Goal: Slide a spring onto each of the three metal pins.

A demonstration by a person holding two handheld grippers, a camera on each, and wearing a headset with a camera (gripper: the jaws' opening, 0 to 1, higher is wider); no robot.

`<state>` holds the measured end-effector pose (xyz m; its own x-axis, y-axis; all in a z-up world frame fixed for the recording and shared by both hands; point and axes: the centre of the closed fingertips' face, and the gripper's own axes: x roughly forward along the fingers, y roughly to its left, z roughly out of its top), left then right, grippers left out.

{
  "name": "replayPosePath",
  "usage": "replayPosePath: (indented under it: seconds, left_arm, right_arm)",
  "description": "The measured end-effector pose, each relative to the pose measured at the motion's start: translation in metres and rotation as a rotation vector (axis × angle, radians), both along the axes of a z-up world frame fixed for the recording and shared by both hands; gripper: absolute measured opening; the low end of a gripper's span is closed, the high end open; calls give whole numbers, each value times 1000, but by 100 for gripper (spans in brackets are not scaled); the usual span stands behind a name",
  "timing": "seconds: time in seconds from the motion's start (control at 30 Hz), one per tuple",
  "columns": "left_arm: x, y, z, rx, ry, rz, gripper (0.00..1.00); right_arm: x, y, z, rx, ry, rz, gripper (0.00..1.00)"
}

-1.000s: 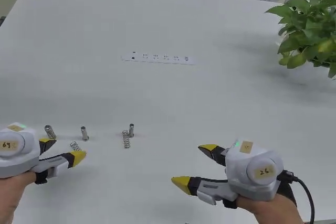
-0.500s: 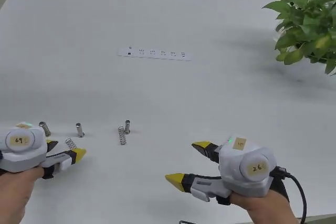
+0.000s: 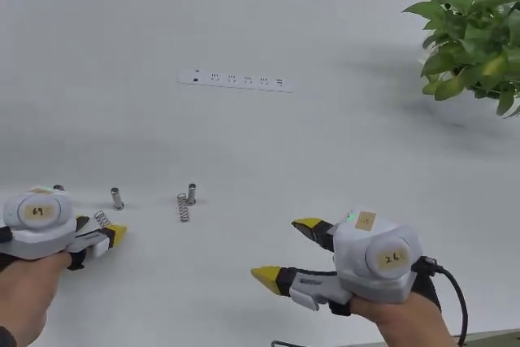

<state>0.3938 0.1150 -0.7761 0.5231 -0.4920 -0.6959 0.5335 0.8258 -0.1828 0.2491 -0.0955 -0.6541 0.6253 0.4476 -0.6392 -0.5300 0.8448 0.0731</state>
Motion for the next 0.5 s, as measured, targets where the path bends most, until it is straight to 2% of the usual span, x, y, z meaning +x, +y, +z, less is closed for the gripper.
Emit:
replayPosePath:
  seconds: [0.03, 0.07, 0.2, 0.27, 0.5]
  left_arm:
    - [-1, 0, -2, 12, 0, -8, 34]
    - [1, 2, -1, 28, -17, -11, 33]
    - [0, 6, -3, 43, -10, -17, 30]
    - [-1, 10, -4, 65, -17, -26, 29]
    - [0, 27, -6, 101, -23, -18, 24]
  right_arm:
    - [0, 0, 0, -1, 0, 0, 56]
    - [1, 0, 0, -1, 0, 1, 56]
    - [1, 2, 0, -1, 0, 3, 56]
    - [1, 2, 0, -2, 1, 3, 56]
    - [0, 4, -2, 0, 3, 9, 56]
